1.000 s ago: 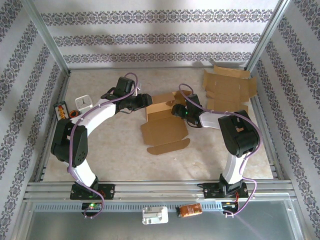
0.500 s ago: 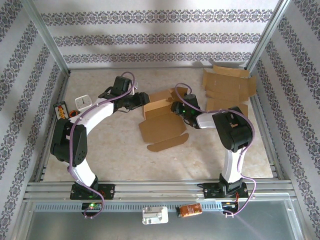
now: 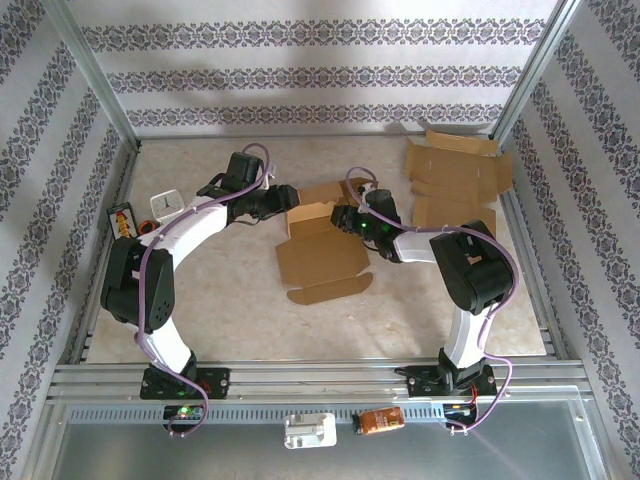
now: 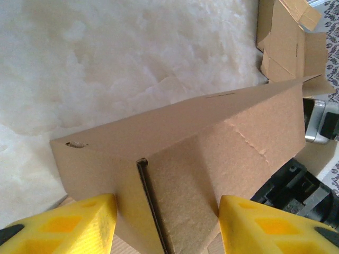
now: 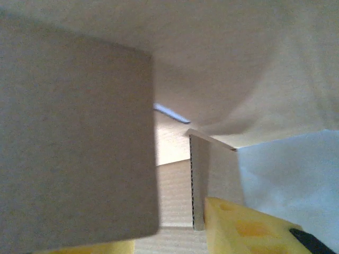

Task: Fold the paper box

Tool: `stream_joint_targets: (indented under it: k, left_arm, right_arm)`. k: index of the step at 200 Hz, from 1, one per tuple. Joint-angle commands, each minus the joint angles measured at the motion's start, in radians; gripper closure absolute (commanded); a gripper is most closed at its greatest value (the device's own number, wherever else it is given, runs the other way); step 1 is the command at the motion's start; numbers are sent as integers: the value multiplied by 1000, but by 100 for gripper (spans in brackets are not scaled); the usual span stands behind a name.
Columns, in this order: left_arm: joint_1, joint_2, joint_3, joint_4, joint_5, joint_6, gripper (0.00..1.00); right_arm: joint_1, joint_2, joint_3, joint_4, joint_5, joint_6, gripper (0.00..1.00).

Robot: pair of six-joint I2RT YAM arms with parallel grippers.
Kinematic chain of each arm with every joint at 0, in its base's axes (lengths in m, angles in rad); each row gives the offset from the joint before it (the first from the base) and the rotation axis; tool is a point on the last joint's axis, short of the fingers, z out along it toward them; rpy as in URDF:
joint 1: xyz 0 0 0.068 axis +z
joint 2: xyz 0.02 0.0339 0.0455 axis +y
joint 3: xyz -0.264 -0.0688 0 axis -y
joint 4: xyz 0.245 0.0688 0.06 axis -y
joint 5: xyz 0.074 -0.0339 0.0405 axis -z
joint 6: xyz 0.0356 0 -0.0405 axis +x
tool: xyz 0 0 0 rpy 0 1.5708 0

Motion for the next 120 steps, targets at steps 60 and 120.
stream_joint_targets:
  k: [60, 120]
  left_arm:
    - [6, 26, 9, -16, 13, 5, 47]
    - [5, 35, 9, -19, 13, 8, 47]
  right_arm:
    - [53, 69, 32, 51, -76, 2, 57]
    - [21, -210, -115, -17, -13, -64, 39]
